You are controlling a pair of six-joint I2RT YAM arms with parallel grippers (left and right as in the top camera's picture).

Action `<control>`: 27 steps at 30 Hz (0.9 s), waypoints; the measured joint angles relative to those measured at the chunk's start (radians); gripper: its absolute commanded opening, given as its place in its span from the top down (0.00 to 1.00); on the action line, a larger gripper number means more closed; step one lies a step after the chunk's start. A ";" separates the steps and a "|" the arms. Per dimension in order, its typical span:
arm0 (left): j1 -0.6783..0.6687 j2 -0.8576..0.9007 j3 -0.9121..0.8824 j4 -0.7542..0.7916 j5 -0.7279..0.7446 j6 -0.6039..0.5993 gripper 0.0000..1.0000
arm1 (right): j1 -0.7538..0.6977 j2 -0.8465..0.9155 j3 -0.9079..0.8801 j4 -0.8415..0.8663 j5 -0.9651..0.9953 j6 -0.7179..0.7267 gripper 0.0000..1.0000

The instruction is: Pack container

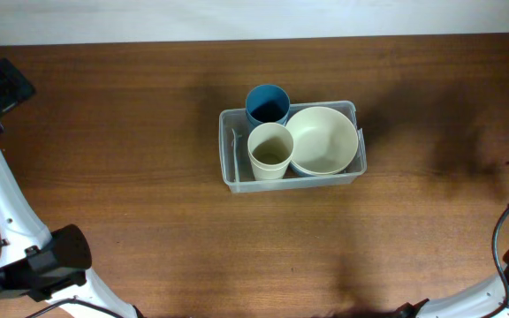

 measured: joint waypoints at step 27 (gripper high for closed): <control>0.000 0.000 0.000 0.000 0.000 0.000 0.00 | -0.024 0.031 -0.228 0.293 0.033 -0.243 0.01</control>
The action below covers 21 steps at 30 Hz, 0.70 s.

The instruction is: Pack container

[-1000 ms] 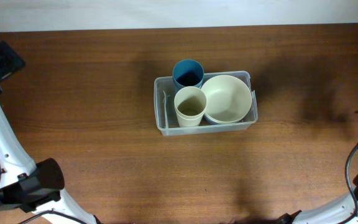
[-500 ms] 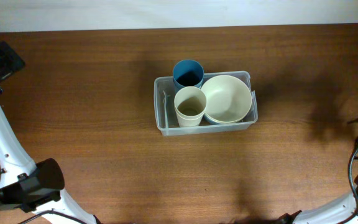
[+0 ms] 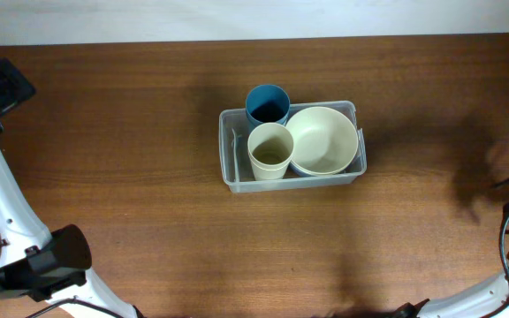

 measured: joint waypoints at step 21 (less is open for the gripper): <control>0.000 0.000 0.000 0.000 0.000 0.000 0.00 | -0.001 0.106 -0.004 0.069 -0.101 -0.011 0.01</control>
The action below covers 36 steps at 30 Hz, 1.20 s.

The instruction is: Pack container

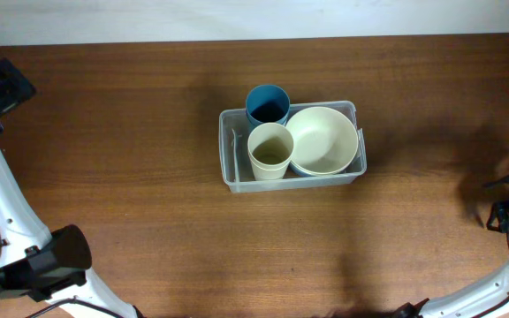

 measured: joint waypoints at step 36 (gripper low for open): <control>0.000 0.000 0.000 0.000 0.000 0.000 0.00 | -0.019 0.000 -0.021 -0.008 0.038 -0.002 0.84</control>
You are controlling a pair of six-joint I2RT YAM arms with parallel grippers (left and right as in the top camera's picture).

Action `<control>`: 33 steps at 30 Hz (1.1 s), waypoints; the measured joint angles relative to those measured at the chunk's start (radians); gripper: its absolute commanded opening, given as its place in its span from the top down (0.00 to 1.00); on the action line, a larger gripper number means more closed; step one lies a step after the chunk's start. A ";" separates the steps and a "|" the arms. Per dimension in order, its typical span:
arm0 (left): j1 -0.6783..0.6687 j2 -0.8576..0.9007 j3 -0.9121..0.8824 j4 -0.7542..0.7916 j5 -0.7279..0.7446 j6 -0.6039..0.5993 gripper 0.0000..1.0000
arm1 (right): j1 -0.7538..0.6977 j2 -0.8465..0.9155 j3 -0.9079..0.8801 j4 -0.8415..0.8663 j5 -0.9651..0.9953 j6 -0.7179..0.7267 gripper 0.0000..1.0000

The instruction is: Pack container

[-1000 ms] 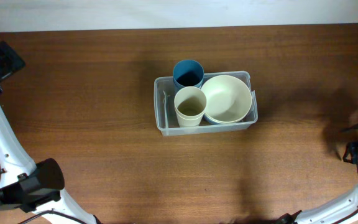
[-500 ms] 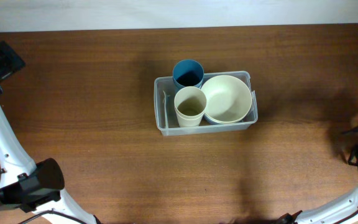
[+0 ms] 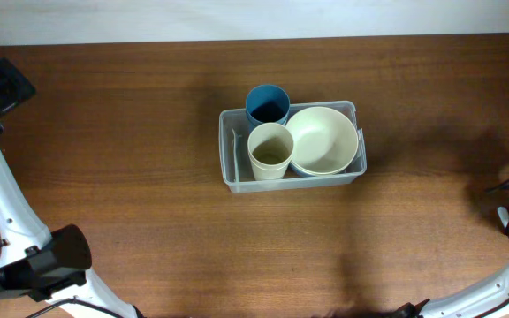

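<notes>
A clear plastic container (image 3: 228, 168) sits mid-table. Inside it stand a blue cup (image 3: 267, 104) at the back, a cream cup (image 3: 270, 148) in front of it, and a cream bowl (image 3: 322, 140) on the right, nested on another bowl whose bluish rim just shows. My left gripper (image 3: 5, 85) rests at the far left edge, well away from the container; its jaws are not discernible. Only a sliver of my right gripper shows at the right edge, its fingers unreadable.
The white left arm runs down the left side to its black base joint (image 3: 56, 256). The brown wooden table (image 3: 131, 177) ends at a pale wall strip along the top.
The right gripper has shifted slightly toward the right edge and shows less of itself. The container, cups, bowl and left arm are unchanged.
The container held both cups and the bowl at every moment. The right arm stayed at the right edge throughout, shifting a little there, while its shadow on the table moved from right of the container to the far right. The left arm never moved.
</notes>
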 measured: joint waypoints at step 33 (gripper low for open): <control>0.000 0.000 0.000 0.000 0.000 0.000 0.00 | 0.032 -0.032 -0.061 0.080 0.059 0.041 0.77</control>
